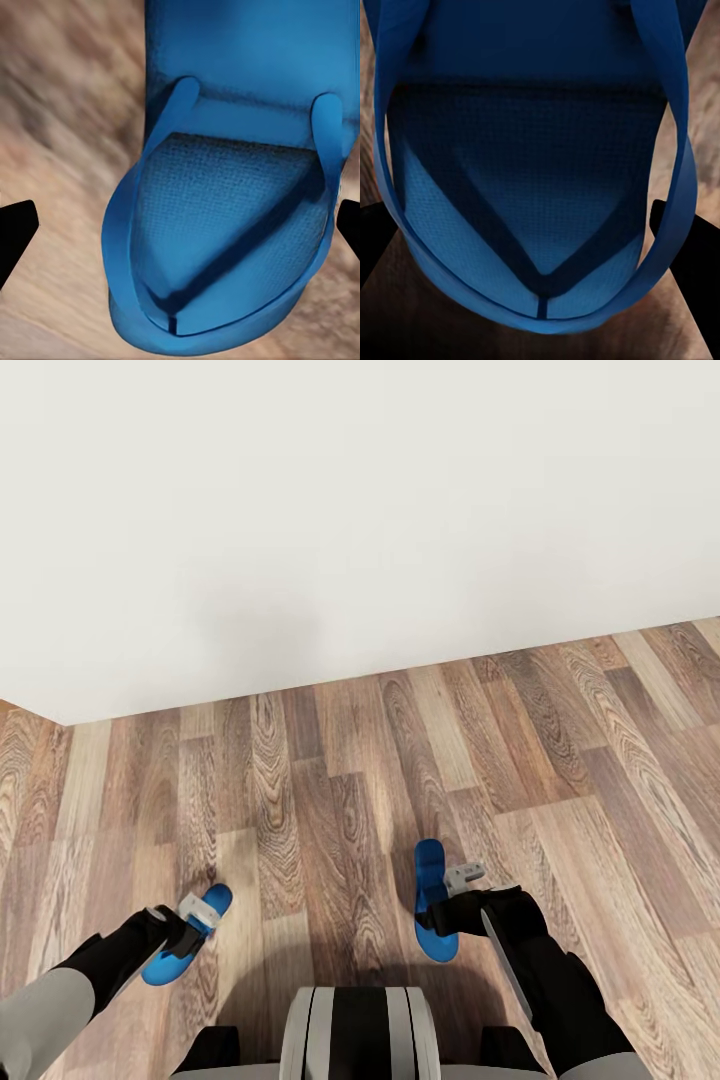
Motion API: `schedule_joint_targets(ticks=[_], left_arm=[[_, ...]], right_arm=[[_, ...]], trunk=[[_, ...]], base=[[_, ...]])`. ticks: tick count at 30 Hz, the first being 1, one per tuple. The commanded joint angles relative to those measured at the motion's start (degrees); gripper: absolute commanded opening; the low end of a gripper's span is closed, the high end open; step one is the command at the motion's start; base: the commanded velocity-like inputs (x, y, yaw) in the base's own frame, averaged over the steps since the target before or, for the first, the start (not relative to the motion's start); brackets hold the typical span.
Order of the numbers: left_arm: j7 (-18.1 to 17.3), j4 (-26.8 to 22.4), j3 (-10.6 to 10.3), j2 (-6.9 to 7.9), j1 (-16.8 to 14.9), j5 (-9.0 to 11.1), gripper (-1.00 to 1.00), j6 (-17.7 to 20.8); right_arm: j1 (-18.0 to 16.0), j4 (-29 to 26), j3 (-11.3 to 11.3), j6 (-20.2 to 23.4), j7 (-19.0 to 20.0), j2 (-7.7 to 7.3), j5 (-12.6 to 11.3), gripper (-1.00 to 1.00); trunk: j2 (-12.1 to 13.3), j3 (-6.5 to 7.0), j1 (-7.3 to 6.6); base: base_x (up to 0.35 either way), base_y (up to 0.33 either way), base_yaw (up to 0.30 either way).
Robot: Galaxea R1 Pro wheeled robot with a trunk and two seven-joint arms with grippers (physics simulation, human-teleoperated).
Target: In the bedroom, move the book from the bed onto either nightstand, and place the two sandals side by side next to the bed.
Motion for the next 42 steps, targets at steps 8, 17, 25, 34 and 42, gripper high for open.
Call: schedule_joint_targets(ticks=[8, 17, 25, 34, 42], left_arm=[[0.3, 0.1, -0.3, 0.07, 0.0, 0.5, 1.00, -0.5], [0.4, 0.5, -0.3, 0.09, 0.0, 0.5, 1.00, -1.0], [0.4, 1.0, -0.4, 0.07, 0.0, 0.3, -1.00, -1.2], [0.3, 1.1, -0.4, 0.07, 0.0, 0.3, -1.00, -1.2], [0.1, 1.1, -0.4, 0.07, 0.0, 0.4, -1.00, -1.3]], right_arm=[[0.0, -0.1, 0.1, 0.2, 0.5, 0.00, 0.6, -1.00], [0.0, -0.1, 0.1, 0.2, 0.5, 0.05, 0.6, -1.00], [0.0, -0.1, 0.1, 0.2, 0.5, 0.01, 0.7, -1.00], [0.0, -0.1, 0.1, 0.2, 0.5, 0.01, 0.7, -1.00], [0.0, -0.1, 0.1, 0.2, 0.5, 0.01, 0.7, -1.00]], trunk=[[0.0, -0.03, -0.01], [0.0, -0.03, -0.01], [0.0, -0.03, -0.01], [0.0, -0.03, -0.01], [0.0, -0.03, -0.01]], base=[[0.000, 0.000, 0.000], [0.000, 0.000, 0.000], [0.000, 0.000, 0.000], [0.000, 0.000, 0.000], [0.000, 0.000, 0.000]])
